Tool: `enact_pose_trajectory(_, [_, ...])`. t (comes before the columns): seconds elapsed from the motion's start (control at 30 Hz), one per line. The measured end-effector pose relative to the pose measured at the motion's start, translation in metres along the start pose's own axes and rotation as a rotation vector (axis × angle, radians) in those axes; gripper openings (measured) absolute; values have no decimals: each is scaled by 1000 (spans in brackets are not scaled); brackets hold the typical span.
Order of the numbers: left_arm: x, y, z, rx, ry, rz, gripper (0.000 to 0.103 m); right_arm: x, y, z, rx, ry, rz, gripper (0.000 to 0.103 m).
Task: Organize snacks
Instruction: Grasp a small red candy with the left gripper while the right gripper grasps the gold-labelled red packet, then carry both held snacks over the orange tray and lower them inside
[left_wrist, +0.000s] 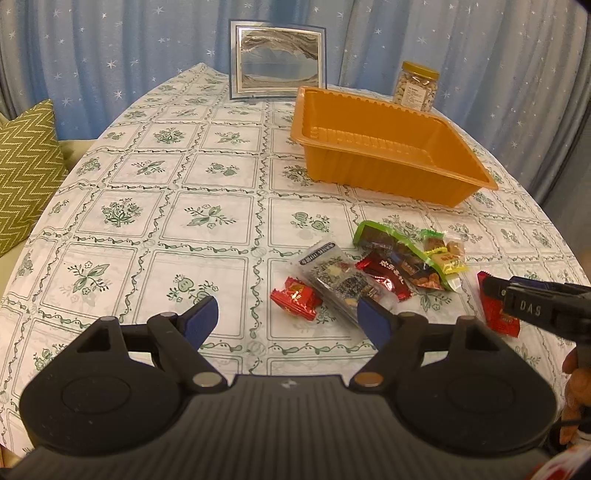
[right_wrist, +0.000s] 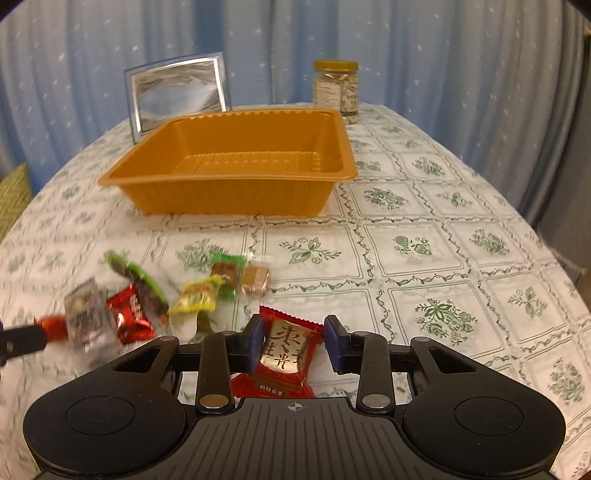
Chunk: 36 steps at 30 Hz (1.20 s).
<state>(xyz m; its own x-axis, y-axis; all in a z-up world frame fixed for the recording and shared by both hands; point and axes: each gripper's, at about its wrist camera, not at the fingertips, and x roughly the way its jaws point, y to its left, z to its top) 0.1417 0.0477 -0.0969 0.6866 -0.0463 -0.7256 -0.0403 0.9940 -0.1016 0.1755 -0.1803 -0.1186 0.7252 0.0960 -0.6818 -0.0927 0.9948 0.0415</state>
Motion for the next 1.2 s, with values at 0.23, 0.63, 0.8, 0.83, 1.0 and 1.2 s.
enact_pose_trajectory(0.23, [2, 1, 0, 18, -2, -1, 81, 2, 3, -6, 5, 8, -22, 46])
enact_pose_trajectory(0.63, [20, -2, 4, 182, 11, -17, 75, -2, -6, -10, 71, 28, 23, 28])
enact_pose_trajectory(0.8, [27, -8, 6, 280, 13, -22, 54, -4, -6, -12, 75, 28, 30, 28])
enact_pose_trajectory(0.83, [29, -8, 5, 292, 18, -27, 49, -4, -7, -12, 75, 28, 30, 28])
enact_pose_trajectory(1.0, [35, -7, 3, 301, 42, -45, 28, -8, -10, -11, 84, 14, 24, 28])
enact_pose_trajectory(1.2, [22, -10, -2, 259, 27, -31, 28, -15, -12, -12, 86, 6, 19, 28])
